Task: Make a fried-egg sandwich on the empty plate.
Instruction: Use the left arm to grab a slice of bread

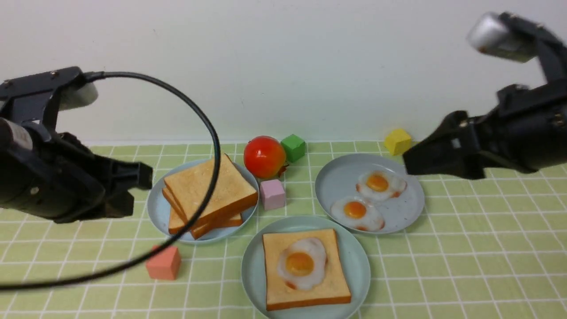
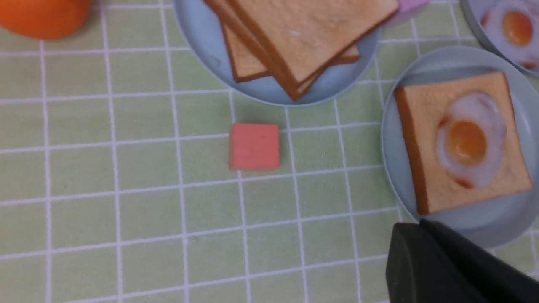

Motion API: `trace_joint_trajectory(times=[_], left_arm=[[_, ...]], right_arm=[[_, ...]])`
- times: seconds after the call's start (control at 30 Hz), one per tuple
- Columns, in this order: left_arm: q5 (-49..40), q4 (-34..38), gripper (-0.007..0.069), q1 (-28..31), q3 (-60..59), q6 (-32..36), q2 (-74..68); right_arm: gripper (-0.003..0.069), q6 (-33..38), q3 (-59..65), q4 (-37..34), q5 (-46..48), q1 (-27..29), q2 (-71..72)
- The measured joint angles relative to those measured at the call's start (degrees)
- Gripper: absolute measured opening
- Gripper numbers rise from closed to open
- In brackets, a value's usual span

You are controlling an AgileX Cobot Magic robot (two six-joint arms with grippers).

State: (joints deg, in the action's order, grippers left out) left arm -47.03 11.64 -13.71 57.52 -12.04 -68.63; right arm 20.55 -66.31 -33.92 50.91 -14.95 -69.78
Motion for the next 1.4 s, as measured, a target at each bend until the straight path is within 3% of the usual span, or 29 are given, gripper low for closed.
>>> trace_joint_trajectory(times=[0.07,0.17,0.2,0.27,0.37,0.5,0.7,1.07,1.23,1.4], left_arm=[[0.00,12.03,0.0015,6.35,0.13,5.40,-5.29],[1.32,23.34,0.0034,12.00,0.13,8.85,-12.71],[2.23,25.19,0.0041,12.84,0.15,9.14,-14.44],[4.93,27.95,0.0076,13.75,0.43,9.60,-18.41],[7.77,30.44,0.0129,13.80,1.45,10.86,-23.06],[11.42,33.38,0.0211,13.80,3.68,14.77,-29.22],[16.18,38.76,0.0250,13.80,5.21,19.37,-34.01],[20.92,55.59,0.0234,13.80,5.28,37.42,-40.29],[20.92,56.78,0.0222,13.80,5.33,39.51,-41.13],[20.67,56.83,0.0134,13.88,5.33,40.78,-41.25]], right_arm=[[0.0521,-1.27,1.27,4.46,-0.82,-2.58,5.73],[0.0378,-1.55,3.78,6.30,-1.00,-5.58,11.38],[0.0323,-1.55,4.59,6.44,-1.03,-6.20,12.19],[0.0144,-0.38,6.90,6.51,-1.58,-7.41,14.47],[0.0005,4.20,8.92,6.40,-1.59,-7.84,16.10],[-0.0011,9.00,9.88,4.88,-0.52,-7.90,17.13],[-0.0011,9.35,9.88,3.18,-0.30,-7.90,17.27],[-0.0006,9.35,9.90,2.93,-0.09,-7.90,17.27],[-0.0004,9.35,9.90,2.46,-0.09,-7.90,17.27],[0.0002,9.35,9.90,2.15,-0.09,-7.90,17.27]])
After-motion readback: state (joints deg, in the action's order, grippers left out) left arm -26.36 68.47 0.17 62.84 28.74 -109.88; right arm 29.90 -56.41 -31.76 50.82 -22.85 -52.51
